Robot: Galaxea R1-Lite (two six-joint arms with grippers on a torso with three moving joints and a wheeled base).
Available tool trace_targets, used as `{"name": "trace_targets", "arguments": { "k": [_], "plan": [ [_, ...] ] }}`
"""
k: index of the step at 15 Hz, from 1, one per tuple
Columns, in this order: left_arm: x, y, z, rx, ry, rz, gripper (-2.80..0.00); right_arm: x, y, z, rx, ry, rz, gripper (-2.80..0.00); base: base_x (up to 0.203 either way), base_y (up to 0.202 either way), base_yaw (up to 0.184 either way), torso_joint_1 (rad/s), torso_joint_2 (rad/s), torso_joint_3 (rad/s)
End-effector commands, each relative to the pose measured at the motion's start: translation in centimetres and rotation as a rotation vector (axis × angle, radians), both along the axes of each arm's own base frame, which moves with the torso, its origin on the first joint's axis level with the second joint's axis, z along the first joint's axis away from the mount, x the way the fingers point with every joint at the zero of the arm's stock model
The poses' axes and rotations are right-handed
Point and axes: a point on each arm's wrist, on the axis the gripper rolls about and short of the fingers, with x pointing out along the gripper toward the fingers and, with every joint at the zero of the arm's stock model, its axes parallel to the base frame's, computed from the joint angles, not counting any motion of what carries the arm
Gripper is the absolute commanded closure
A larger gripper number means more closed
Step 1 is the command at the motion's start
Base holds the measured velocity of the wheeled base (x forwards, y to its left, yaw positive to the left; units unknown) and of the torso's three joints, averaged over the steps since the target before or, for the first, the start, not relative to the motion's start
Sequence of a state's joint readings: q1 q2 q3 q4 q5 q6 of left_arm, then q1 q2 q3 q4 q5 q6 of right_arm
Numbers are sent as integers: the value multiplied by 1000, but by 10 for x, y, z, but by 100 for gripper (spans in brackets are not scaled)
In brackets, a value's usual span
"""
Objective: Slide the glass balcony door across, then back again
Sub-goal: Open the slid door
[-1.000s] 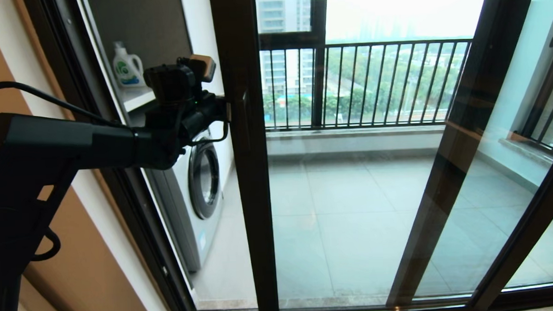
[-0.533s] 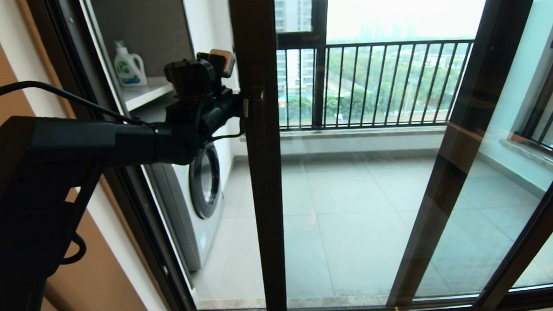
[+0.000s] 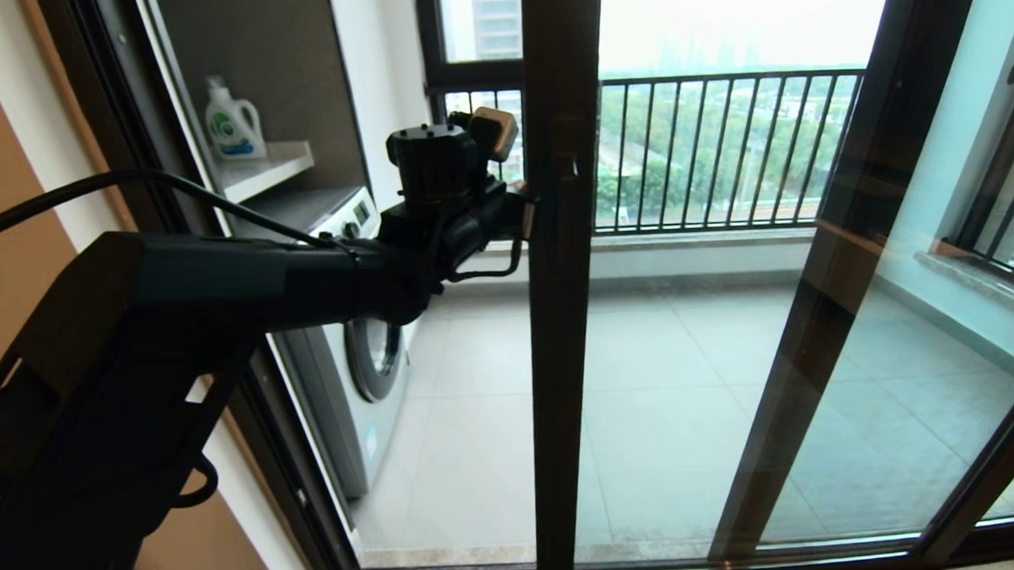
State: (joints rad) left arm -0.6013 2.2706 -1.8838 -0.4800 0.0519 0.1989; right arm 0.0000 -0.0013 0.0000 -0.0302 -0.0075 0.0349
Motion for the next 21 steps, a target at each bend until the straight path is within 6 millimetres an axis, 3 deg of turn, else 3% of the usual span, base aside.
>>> {"name": "trace_targets", "arguments": {
  "k": [1, 4, 8, 10, 12, 15, 19, 21],
  "plan": [
    [-1, -11, -2, -9, -13, -11, 0, 1, 0, -3, 0, 12, 0, 0, 0, 0, 0, 0, 0, 0],
    [-5, -7, 3, -19, -12, -5, 0, 1, 0, -3, 0, 12, 0, 0, 0, 0, 0, 0, 0, 0],
    [-20, 21, 11, -14, 36, 23, 0, 1, 0, -3, 0, 13, 0, 0, 0, 0, 0, 0, 0, 0],
    [-36, 48, 4, -20, 88, 52, 0, 1, 0, -3, 0, 12, 0, 0, 0, 0, 0, 0, 0, 0],
    [-59, 97, 11, -58, 72, 113, 0, 1, 0, -3, 0, 12, 0, 0, 0, 0, 0, 0, 0, 0],
    [-116, 165, 40, -121, -7, 206, 0, 1, 0, -3, 0, 12, 0, 0, 0, 0, 0, 0, 0, 0],
    [-234, 218, 63, -179, -76, 239, 0, 1, 0, -3, 0, 12, 0, 0, 0, 0, 0, 0, 0, 0],
    [-296, 240, 63, -200, -95, 244, 0, 1, 0, -3, 0, 12, 0, 0, 0, 0, 0, 0, 0, 0]
  ]
}}
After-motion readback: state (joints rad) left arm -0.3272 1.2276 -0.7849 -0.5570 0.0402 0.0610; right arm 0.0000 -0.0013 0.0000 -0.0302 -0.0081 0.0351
